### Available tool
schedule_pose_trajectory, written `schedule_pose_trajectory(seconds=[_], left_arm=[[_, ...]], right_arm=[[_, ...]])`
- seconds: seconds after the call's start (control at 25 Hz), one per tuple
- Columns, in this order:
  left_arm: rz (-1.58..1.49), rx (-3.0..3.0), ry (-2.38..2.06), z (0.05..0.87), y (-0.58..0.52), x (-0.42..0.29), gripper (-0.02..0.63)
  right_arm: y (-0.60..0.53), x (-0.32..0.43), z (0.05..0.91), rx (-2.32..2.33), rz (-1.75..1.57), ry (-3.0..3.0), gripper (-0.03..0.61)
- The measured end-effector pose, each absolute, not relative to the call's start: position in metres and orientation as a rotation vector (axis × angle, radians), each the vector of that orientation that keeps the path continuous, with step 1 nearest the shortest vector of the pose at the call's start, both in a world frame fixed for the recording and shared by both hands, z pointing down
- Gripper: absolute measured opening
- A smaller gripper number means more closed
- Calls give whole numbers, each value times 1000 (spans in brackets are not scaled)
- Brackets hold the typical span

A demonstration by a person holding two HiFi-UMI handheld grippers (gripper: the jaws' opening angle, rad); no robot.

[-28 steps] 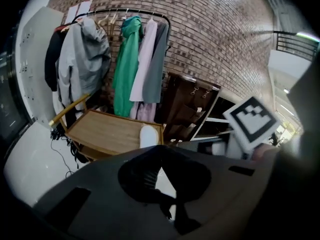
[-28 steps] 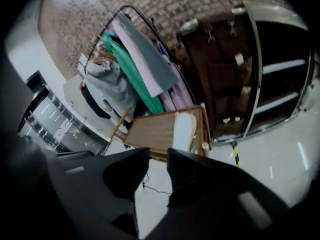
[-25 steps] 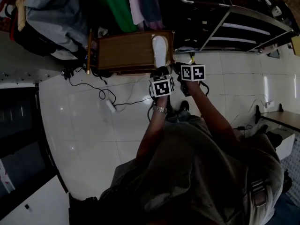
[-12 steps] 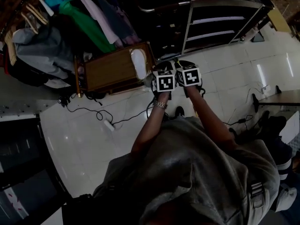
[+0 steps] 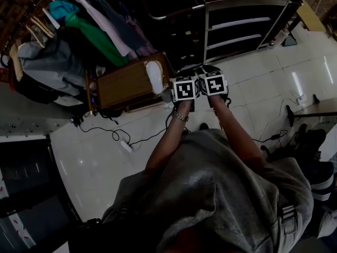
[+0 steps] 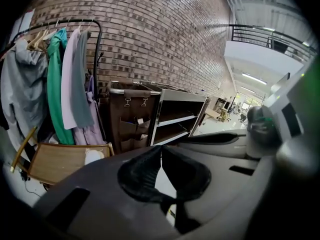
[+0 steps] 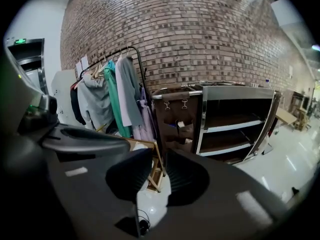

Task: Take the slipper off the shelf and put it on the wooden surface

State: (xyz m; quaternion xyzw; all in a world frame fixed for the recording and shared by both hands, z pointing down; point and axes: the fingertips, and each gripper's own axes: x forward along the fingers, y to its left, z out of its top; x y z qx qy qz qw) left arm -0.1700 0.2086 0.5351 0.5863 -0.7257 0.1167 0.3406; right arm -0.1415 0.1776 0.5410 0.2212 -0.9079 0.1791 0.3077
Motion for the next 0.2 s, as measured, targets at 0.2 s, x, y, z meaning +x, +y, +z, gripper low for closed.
schedule_pose_trajectory(seconds=[0.2], left_arm=[[312, 1544, -1897, 529, 204, -164, 8]], right_arm=[[176, -134, 536, 588, 442, -2416, 69]])
